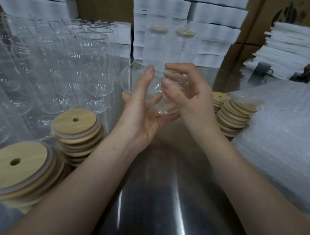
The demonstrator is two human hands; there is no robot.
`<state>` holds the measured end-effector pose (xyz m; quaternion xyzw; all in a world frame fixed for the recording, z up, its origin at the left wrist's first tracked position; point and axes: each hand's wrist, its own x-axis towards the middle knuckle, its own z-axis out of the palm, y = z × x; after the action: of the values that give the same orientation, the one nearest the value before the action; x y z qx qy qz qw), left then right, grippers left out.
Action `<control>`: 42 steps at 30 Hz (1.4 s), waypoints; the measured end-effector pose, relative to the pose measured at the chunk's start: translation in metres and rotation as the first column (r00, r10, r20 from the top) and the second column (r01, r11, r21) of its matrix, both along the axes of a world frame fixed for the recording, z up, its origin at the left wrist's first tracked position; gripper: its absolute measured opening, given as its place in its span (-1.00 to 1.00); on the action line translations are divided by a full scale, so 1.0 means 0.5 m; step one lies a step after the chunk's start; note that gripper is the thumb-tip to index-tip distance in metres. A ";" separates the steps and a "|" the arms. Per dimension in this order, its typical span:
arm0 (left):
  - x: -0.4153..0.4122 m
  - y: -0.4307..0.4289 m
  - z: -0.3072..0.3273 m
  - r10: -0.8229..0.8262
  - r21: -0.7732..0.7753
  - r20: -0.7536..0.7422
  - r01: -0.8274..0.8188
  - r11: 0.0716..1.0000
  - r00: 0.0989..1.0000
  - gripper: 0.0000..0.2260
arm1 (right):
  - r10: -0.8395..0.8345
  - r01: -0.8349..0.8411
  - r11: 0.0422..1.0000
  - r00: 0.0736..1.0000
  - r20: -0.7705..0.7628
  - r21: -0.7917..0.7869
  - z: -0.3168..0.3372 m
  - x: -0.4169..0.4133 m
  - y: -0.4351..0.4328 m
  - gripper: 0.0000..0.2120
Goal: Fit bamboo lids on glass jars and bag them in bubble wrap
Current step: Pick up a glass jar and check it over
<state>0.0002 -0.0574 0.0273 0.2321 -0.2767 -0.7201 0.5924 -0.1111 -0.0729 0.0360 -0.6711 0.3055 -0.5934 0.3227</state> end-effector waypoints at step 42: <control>-0.004 -0.003 -0.004 0.032 0.003 -0.070 -0.032 0.999 0.997 -0.38 | -0.253 0.235 0.967 0.934 -0.254 -0.098 -0.007 0.006 -0.010 -0.48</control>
<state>-0.0019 -0.0588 0.0251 0.2117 -0.2516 -0.7185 0.6129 -0.1080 -0.0779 0.0327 -0.7116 0.4070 -0.5436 0.1805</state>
